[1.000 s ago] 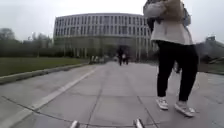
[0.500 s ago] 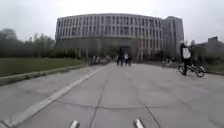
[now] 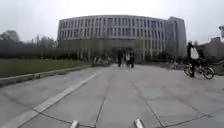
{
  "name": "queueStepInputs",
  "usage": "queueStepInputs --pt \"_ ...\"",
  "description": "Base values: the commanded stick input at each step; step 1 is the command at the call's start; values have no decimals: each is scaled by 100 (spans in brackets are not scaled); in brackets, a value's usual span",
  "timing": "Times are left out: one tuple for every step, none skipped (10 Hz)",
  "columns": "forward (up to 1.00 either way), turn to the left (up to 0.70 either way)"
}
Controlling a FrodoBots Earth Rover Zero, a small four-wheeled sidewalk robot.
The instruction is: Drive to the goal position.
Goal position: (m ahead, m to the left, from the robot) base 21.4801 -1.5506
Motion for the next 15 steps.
queueStepInputs --pt "85 -6" --pt "85 -26" --pt "85 -34" --pt "85 -34" --pt "85 -34" --pt "85 -29" --pt "85 -20" --pt "85 -4" --pt "85 -4" --pt "85 -4" --pt "85 -4" --pt "85 -4" --pt "85 -4" --pt "85 -4" --pt "85 -4"
